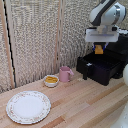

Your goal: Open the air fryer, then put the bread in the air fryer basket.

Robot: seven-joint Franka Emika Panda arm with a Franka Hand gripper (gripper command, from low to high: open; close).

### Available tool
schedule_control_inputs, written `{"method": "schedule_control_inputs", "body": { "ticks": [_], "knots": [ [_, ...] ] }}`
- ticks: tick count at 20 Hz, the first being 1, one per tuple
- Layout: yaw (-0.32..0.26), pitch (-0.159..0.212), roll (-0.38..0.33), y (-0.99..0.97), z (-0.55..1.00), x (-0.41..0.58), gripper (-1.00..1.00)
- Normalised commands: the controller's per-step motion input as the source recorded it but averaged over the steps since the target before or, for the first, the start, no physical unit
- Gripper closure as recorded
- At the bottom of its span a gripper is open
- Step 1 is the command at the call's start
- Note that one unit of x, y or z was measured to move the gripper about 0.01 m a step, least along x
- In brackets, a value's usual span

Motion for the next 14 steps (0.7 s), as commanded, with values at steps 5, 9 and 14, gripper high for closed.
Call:
{"method": "schedule_control_inputs", "body": {
  "ticks": [5,9,14],
  "knots": [
    [-0.154,-0.053,0.093,-0.29,-0.25,0.530,1.00],
    [-0.344,-0.015,0.056,-0.03,-0.14,0.245,1.00],
    [-0.364,-0.003,0.014,-0.07,-0.06,0.070,1.00]
  ]
}}
